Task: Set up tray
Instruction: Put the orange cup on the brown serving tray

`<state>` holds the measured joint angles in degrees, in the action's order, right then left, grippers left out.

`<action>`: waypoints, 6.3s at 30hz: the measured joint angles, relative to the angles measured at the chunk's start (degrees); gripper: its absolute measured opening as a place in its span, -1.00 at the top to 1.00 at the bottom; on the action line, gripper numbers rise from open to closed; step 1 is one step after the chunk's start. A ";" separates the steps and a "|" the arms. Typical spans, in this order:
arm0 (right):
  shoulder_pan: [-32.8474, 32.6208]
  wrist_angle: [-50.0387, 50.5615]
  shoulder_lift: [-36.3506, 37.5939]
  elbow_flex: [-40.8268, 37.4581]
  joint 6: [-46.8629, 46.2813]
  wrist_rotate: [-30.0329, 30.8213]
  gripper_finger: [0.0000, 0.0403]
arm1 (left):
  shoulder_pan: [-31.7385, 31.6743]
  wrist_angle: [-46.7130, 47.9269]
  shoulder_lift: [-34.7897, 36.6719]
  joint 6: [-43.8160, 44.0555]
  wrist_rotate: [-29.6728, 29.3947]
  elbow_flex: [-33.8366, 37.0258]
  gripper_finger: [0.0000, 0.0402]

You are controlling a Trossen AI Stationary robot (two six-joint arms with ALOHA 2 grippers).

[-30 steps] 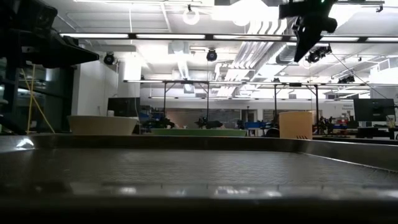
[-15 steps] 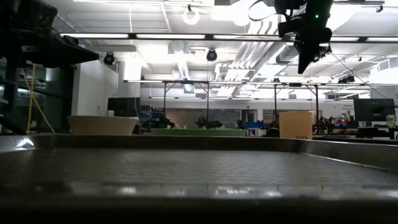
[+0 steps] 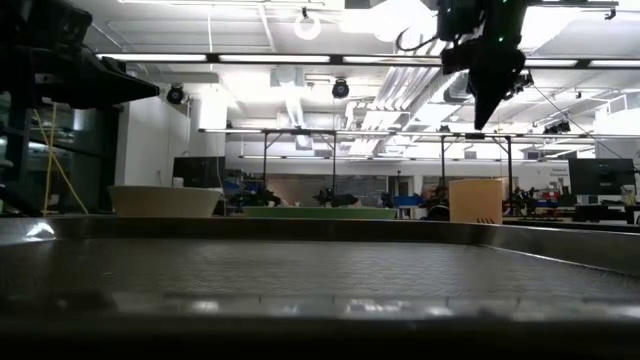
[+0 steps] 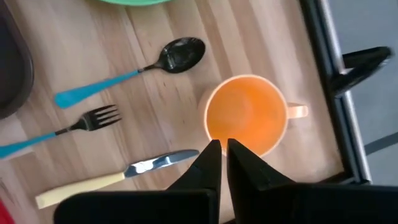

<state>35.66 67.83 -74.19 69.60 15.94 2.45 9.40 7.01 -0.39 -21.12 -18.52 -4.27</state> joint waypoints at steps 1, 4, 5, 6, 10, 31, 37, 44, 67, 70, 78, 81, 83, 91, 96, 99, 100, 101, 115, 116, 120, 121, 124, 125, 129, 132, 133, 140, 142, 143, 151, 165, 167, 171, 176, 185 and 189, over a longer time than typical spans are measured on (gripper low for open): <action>0.00 0.00 -0.95 0.00 0.00 -0.04 0.94 | 0.00 0.00 -0.01 -0.02 0.00 0.00 0.63; 0.00 -0.01 -3.74 0.00 0.30 0.82 0.77 | 0.00 0.00 -0.01 -0.01 0.00 -0.02 0.63; 0.00 -0.05 -4.51 0.00 0.64 1.25 0.69 | 0.01 0.00 -0.01 -0.01 0.00 -0.02 0.63; 0.03 -0.17 -5.17 0.00 0.91 1.28 0.62 | 0.00 0.00 -0.01 -0.01 0.00 -0.02 0.63; 0.39 -0.98 -7.10 0.00 2.32 -0.63 0.33 | -0.01 0.00 -0.01 -0.02 0.00 -0.09 0.63; 0.37 -2.89 -8.33 -3.43 3.36 -3.47 0.05 | 0.01 0.02 0.01 -0.02 0.00 -0.09 0.63; 0.37 -6.29 -8.33 -7.84 3.39 -0.99 0.04 | 0.00 0.02 -0.01 -0.02 0.00 -0.09 0.63; 0.35 -10.22 -8.33 -11.06 3.01 1.47 0.07 | 0.01 0.07 0.01 -0.02 0.00 -0.09 0.63; 6.48 -13.70 -8.33 -11.28 5.16 -0.89 0.08 | 0.00 0.11 -0.01 -0.02 0.00 -0.09 0.63; 6.88 -13.70 -8.33 -11.28 5.17 -1.91 0.08 | 0.01 0.11 0.01 -0.02 0.00 -0.09 0.63; 6.84 -13.68 -8.33 -11.28 5.87 -3.67 0.08 | -0.01 0.11 0.00 -0.02 0.00 -0.09 0.63; 6.84 -13.68 -8.33 -11.28 6.05 -3.59 0.08 | 0.00 0.11 -0.01 -0.02 0.00 -0.09 0.63; 6.84 -13.70 -8.33 -11.28 6.18 -3.57 0.08 | -0.01 0.11 -0.01 -0.02 0.00 -0.09 0.63; 6.84 -13.68 -8.33 -11.28 6.25 -2.86 0.08 | -0.01 0.11 0.00 -0.02 0.00 -0.09 0.63; 6.67 -11.97 -8.33 -11.28 6.64 -3.03 0.08 | -0.01 0.09 -0.01 -0.02 0.00 -0.07 0.63; 6.49 -11.53 -8.33 -11.28 6.85 -3.05 0.08 | 0.01 0.09 -0.01 -0.02 0.00 -0.07 0.63; 6.49 -11.56 -8.33 -11.28 7.03 -3.05 0.08 | 0.01 0.09 -0.01 -0.02 0.00 -0.07 0.63; 6.49 -11.56 -8.33 -11.28 7.08 -3.02 0.08 | 0.00 0.09 -0.01 -0.02 0.00 -0.07 0.63; 6.71 -13.58 -8.35 -13.72 8.11 -4.01 0.08 | 0.01 0.03 0.01 -0.02 0.00 -0.07 0.63; 6.71 -13.87 -8.35 -14.61 8.11 -3.84 0.08 | -0.01 0.02 -0.01 -0.02 -0.01 -0.07 0.63; 6.56 -15.91 -8.35 -17.13 7.71 -1.63 0.08 | 0.01 0.02 -0.01 -0.02 -0.02 -0.07 0.63; 6.56 -16.26 -8.35 -17.62 7.65 -1.64 0.08 | -0.01 0.00 -0.01 -0.02 -0.02 -0.07 0.63; 6.56 -16.99 -8.35 -18.34 7.63 -1.54 0.08 | -0.01 0.00 0.01 -0.02 0.00 -0.05 0.63; 6.56 -17.28 -8.35 -18.40 7.61 -1.55 0.08 | 0.01 0.00 -0.01 -0.02 -0.02 -0.04 0.63; 6.56 -18.39 -8.35 -18.38 7.52 -1.56 0.08 | 0.00 -0.02 -0.01 -0.02 0.00 -0.04 0.63; 6.56 -18.68 -8.35 -18.38 7.40 -1.60 0.08 | 0.01 -0.02 -0.01 -0.02 -0.02 -0.04 0.63; 6.56 -18.73 -8.35 -18.38 7.22 -1.69 0.08 | 0.00 -0.02 -0.01 -0.02 -0.02 -0.04 0.63; 6.56 -18.80 -8.35 -18.38 7.04 -1.96 0.20 | 0.01 -0.04 0.01 -0.02 -0.02 -0.04 0.63; 6.56 -18.80 -8.35 -18.38 7.04 -1.96 0.29 | -0.01 -0.04 0.01 -0.02 -0.02 -0.04 0.63; 6.56 -18.81 -8.35 -18.38 7.04 -1.97 0.34 | 0.01 -0.04 -0.01 -0.02 -0.02 -0.04 0.63; 6.58 -18.84 -8.35 -18.38 7.03 -3.53 0.68 | 0.00 -0.04 -0.01 -0.02 -0.05 -0.04 0.63; 6.58 -18.82 -8.35 -18.36 6.40 -4.91 0.99 | 0.01 -0.04 0.01 -0.02 -0.15 -0.04 0.63; 6.58 -18.82 -8.35 -18.36 6.30 -4.91 0.99 | -0.01 -0.04 -0.01 -0.02 -0.15 -0.04 0.63; 6.58 -18.63 -8.20 -18.36 5.92 -5.94 0.99 | 0.01 -0.06 -0.01 -0.02 -0.11 -0.04 0.63; 5.79 -15.81 -6.97 -16.66 5.53 -5.92 1.00 | 0.01 -0.06 -0.01 -0.02 -0.09 -0.04 0.63; 1.36 -7.18 -6.26 -5.22 5.86 -5.28 1.00 | 0.00 -0.07 0.00 -0.02 -0.07 -0.04 0.63; -1.16 -4.62 -6.27 -0.25 5.60 -3.42 1.00 | -0.01 -0.07 -0.01 -0.02 -0.07 -0.04 0.63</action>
<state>34.50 63.21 -80.46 69.35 21.54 -0.97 9.39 6.94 -0.40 -21.15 -18.59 -4.32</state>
